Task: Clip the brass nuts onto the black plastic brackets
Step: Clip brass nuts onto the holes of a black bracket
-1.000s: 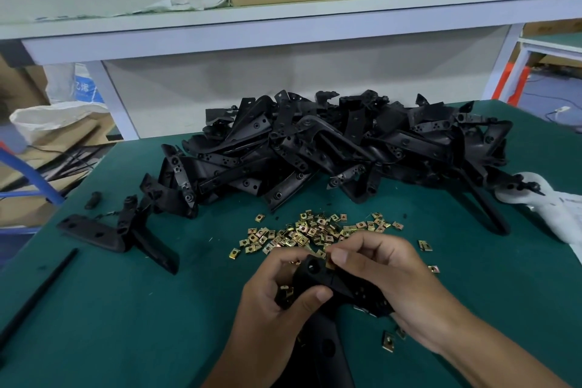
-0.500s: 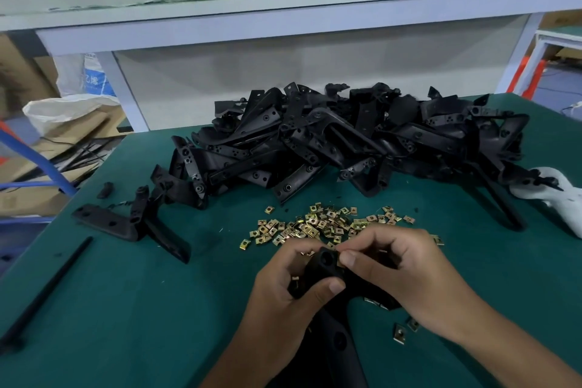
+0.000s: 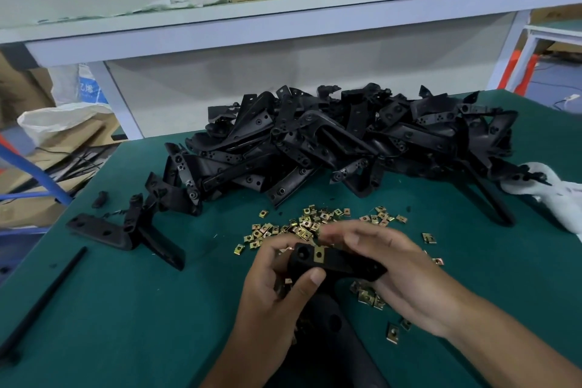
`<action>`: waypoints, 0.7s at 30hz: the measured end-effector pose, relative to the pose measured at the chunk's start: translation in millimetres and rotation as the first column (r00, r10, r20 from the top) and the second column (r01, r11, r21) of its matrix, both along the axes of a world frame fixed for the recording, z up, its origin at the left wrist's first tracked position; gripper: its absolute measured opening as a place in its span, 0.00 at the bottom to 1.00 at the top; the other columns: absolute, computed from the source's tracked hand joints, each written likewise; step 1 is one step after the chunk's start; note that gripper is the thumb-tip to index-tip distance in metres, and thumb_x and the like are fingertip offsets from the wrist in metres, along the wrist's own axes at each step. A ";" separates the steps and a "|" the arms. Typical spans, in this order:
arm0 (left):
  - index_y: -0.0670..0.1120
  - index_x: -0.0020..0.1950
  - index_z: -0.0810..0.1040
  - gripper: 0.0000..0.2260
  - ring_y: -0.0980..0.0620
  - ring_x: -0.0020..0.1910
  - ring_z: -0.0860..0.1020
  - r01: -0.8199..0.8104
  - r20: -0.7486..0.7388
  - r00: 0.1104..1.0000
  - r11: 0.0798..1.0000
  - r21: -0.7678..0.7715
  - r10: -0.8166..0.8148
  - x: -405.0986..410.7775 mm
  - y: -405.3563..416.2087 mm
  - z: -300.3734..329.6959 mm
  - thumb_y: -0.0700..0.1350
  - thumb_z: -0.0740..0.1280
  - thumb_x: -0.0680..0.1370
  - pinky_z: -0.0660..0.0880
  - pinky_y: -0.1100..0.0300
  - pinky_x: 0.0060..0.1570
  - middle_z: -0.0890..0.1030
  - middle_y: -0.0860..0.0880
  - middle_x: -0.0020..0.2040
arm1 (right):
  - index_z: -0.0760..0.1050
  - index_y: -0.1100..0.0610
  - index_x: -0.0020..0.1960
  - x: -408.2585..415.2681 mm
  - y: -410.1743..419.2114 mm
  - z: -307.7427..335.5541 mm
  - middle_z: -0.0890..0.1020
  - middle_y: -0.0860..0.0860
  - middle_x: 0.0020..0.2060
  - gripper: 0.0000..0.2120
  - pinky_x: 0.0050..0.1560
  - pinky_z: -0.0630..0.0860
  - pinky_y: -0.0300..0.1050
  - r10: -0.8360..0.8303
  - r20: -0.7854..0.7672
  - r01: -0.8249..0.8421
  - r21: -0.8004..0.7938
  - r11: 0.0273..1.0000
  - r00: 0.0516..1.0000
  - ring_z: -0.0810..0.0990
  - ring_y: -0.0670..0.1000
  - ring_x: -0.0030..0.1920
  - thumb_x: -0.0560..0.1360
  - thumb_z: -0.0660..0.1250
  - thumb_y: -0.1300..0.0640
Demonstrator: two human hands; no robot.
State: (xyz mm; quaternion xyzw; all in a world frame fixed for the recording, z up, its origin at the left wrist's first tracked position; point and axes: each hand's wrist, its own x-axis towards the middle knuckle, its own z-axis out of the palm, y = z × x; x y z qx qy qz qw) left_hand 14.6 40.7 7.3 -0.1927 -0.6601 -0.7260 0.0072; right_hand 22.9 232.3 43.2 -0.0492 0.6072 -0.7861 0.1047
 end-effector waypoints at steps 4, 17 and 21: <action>0.50 0.54 0.77 0.10 0.45 0.46 0.85 0.022 0.096 0.995 0.984 0.176 -0.040 -2.7 -1.2 -1.4 0.49 0.72 0.75 0.81 0.59 0.44 0.85 0.42 0.49 | 0.76 0.59 0.59 -17.5 11.4 -8.7 0.83 0.59 0.58 0.28 0.72 0.67 0.53 -0.138 0.312 0.272 -0.442 0.855 0.940 0.77 0.53 0.56 0.61 0.57 0.73; 0.51 0.54 0.80 0.11 0.50 0.49 0.84 -0.115 0.173 0.982 0.966 0.230 0.076 -9.8 -3.8 -11.2 0.50 0.74 0.74 0.80 0.61 0.45 0.84 0.46 0.51 | 0.72 0.64 0.69 -19.8 13.7 -12.3 0.83 0.64 0.57 0.28 0.49 0.83 0.42 -0.043 0.390 0.246 -0.486 0.838 0.920 0.86 0.54 0.53 0.69 0.62 0.73; 0.50 0.52 0.79 0.08 0.47 0.45 0.85 -0.081 0.161 0.986 0.963 0.259 0.040 -6.1 -0.8 -6.1 0.47 0.74 0.75 0.81 0.59 0.43 0.84 0.46 0.49 | 0.75 0.66 0.65 -19.3 11.2 -11.0 0.85 0.61 0.55 0.18 0.27 0.78 0.35 -0.075 0.450 0.279 -0.406 0.870 0.890 0.83 0.46 0.31 0.76 0.63 0.64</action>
